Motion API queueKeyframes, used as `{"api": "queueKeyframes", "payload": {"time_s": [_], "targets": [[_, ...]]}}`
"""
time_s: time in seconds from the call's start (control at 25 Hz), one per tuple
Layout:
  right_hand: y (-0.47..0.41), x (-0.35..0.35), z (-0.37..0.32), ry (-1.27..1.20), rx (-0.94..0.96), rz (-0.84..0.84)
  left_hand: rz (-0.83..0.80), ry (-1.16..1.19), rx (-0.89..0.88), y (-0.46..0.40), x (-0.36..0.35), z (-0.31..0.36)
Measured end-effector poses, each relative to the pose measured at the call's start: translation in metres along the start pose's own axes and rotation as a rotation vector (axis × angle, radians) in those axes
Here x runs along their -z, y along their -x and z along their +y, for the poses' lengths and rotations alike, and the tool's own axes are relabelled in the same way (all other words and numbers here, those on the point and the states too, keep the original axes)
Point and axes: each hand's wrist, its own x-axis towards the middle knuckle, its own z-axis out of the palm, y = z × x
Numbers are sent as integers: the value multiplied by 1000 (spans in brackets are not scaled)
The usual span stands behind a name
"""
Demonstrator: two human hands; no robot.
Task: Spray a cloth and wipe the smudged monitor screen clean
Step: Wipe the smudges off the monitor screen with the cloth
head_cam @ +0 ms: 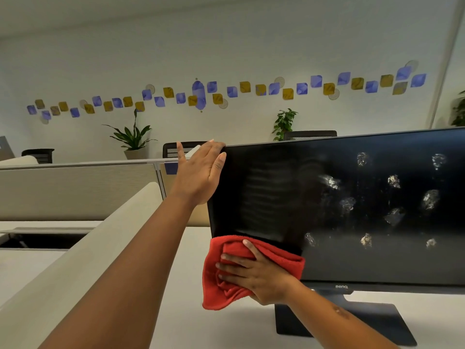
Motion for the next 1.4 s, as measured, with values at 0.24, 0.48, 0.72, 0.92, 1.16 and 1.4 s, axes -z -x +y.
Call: {"api": "queueKeyframes", "payload": {"time_s": [0.24,0.48,0.72,0.92,1.16,1.4], "targets": [[-18,24,33,20,-86,55,-2,137,-30,-9,9,-1],[-53,68,89,-88,-353,248,-49,259,23,-18,16,-3],[-65,89,115,-101,-573,356,-147,271,96,-26,23,2],[-44,86,119,-127,-798,426,-142,197,123,-22,19,4],[7,80,139,-150,-1085,496,-165,170,146,-16,15,6],[12,85,142,-132,-900,465,-50,-34,89,-11,-4,37]]}}
